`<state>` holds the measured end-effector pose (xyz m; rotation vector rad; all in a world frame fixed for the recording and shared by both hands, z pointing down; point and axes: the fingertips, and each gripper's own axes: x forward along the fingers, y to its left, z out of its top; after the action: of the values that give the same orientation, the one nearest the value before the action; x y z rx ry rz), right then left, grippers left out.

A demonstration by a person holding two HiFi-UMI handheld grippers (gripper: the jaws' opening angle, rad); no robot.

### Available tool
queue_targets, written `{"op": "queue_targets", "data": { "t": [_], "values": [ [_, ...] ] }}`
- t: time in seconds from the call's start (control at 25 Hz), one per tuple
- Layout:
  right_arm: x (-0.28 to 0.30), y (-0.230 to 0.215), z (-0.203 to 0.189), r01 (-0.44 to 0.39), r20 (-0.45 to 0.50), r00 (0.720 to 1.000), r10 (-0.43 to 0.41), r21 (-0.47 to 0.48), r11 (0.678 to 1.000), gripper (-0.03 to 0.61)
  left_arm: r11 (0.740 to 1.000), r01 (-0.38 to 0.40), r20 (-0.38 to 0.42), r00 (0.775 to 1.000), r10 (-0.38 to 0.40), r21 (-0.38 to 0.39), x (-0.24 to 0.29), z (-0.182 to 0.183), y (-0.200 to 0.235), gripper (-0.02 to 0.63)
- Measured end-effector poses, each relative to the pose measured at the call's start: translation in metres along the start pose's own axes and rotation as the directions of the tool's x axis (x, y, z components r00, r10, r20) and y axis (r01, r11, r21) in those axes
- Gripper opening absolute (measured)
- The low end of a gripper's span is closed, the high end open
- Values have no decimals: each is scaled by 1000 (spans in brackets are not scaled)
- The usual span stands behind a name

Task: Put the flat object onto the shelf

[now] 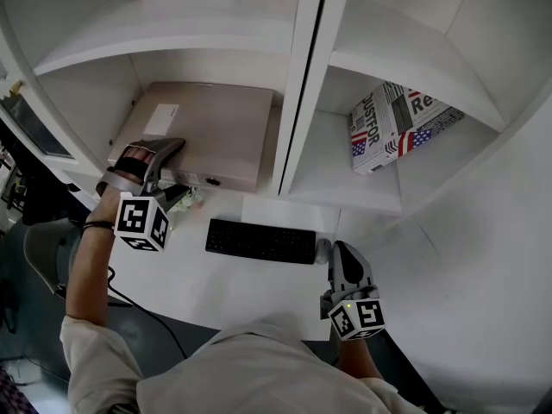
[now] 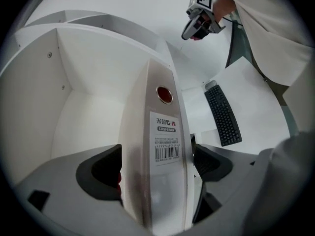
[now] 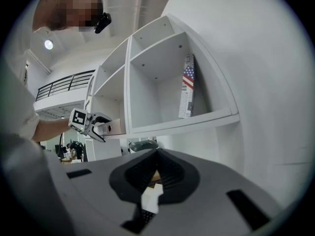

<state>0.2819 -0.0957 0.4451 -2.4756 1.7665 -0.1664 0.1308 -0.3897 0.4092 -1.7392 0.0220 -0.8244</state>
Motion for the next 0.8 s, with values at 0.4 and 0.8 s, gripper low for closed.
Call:
{"op": "queue_targets", "data": {
  "t": [0.4,0.8],
  "values": [
    [-7,18,11,-43,25,999,44,-13,999,3,945,-63,134,985,111,-322,-51,18,14,445],
    [-16,41,20,-95,44,994,97,-29,995,3,875,-67,170,971,168,-480,-97,24,2,388]
  ]
}}
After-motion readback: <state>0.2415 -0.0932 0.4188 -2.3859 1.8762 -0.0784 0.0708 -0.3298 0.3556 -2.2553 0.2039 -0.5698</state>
